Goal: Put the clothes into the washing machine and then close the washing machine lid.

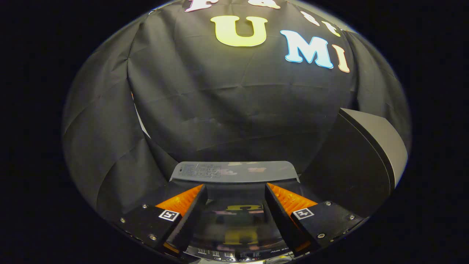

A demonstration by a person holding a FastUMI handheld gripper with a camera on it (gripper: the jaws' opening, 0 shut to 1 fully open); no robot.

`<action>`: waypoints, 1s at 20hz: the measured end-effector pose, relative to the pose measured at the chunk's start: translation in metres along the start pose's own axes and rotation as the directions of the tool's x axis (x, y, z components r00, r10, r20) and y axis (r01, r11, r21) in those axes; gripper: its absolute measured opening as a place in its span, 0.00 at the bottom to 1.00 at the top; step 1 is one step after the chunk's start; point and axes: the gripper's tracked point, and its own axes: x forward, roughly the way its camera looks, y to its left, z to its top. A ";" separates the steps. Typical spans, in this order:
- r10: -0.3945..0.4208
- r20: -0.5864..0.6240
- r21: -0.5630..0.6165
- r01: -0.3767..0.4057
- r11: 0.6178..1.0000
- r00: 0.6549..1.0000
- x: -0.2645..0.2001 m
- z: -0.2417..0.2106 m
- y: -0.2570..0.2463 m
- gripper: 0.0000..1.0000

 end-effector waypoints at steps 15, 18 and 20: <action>-0.088 0.188 -0.141 0.116 0.983 0.978 -0.067 -0.015 -0.061 0.98; -0.081 0.221 -0.129 0.111 0.985 0.972 -0.109 -0.039 -0.099 0.97; -0.092 0.236 -0.135 0.126 0.983 0.967 -0.142 -0.056 -0.130 0.96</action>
